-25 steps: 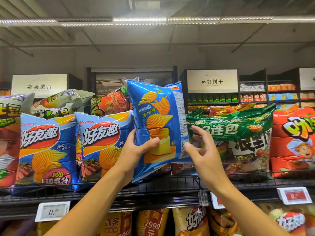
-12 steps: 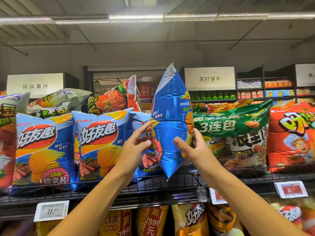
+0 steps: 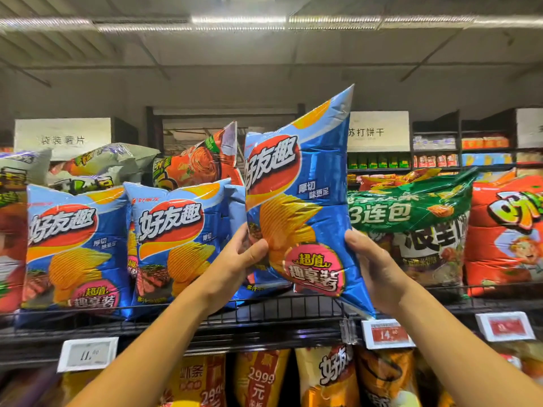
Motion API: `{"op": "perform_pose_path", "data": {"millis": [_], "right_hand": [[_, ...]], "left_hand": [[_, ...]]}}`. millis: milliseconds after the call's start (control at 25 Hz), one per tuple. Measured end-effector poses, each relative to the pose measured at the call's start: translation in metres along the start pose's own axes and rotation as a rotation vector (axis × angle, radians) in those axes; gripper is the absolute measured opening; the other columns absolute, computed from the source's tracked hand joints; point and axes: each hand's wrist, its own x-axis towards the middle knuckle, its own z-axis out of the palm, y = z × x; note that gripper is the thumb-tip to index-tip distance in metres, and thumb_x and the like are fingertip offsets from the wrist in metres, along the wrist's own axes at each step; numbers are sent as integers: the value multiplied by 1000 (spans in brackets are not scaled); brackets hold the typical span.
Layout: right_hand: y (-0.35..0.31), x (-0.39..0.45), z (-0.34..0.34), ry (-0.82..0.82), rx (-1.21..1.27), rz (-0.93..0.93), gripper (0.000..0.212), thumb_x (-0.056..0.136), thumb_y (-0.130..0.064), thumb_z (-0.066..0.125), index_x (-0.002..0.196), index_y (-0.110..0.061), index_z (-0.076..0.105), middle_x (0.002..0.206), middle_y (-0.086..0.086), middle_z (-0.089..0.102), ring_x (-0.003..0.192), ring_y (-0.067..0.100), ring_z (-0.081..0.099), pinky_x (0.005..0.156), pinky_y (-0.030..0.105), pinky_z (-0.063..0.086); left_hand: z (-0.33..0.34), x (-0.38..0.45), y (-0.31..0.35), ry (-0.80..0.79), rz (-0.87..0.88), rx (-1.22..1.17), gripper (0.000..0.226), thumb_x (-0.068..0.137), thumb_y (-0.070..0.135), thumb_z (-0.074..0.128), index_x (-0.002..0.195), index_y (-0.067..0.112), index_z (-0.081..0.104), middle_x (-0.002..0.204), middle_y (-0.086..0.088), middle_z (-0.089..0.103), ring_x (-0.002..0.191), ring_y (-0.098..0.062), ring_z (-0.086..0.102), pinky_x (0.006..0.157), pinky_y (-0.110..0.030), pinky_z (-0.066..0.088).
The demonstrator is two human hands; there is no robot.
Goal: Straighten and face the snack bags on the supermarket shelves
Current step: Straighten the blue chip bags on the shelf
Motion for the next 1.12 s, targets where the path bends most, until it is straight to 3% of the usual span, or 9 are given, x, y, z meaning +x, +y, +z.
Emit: {"op": "perform_pose_path", "data": {"millis": [80,200,280,360,440,680,800,920,1120], "right_hand": [[0,0,-7,21,9,7,64,78,-39,81,132,-11,60,126,14,70,109,28,70,83,36,59],[4,7,-23,229,-150,5,53,87,-36,68,132,-11,60,130,17,66,116,32,66,89,42,57],[10,11,-31,361,-313,18,52,86,-42,69,129,-14,61,126,12,69,119,32,64,89,42,57],[15,11,-32,360,-416,43,62,73,-55,79,124,-22,63,118,1,74,115,24,67,85,33,57],[17,11,-32,337,-491,30,81,57,-64,87,124,-27,62,119,-1,73,112,20,69,87,31,57],[14,17,-45,346,-624,-20,101,52,-69,86,139,-29,55,134,-6,65,127,19,59,111,46,43],[19,20,-49,354,-747,9,91,50,-78,80,132,-49,54,131,-25,62,128,3,54,114,41,40],[26,21,-56,333,-767,20,69,59,-73,79,122,-60,53,132,-22,62,129,6,55,112,42,42],[39,20,-67,329,-723,51,78,75,-43,78,145,-30,47,140,-10,60,132,14,53,114,48,40]], "left_hand": [[4,0,-1,28,-9,10,81,56,60,87,123,27,56,112,5,73,99,-10,70,75,-17,54],[8,4,2,204,20,68,71,59,48,88,121,32,58,113,3,73,100,-10,70,74,-16,54],[14,5,6,309,13,165,88,57,46,91,133,28,51,115,7,71,102,-8,68,85,-20,52],[22,5,10,357,5,277,103,52,51,90,140,24,43,120,10,66,104,-4,66,91,-22,50],[24,6,10,337,32,304,99,53,51,90,139,30,45,126,5,64,109,-7,65,96,-28,52],[7,5,9,280,12,294,84,70,49,70,146,27,41,146,0,48,136,-15,43,116,-44,34],[6,5,0,316,0,317,85,71,45,71,147,24,40,147,1,47,136,-16,43,114,-42,36],[2,6,-13,299,-48,328,78,81,32,75,149,22,38,150,1,45,137,-16,42,115,-42,35],[-1,10,-26,286,-82,334,72,82,29,77,145,25,41,144,5,47,127,-10,46,100,-28,38]]}}
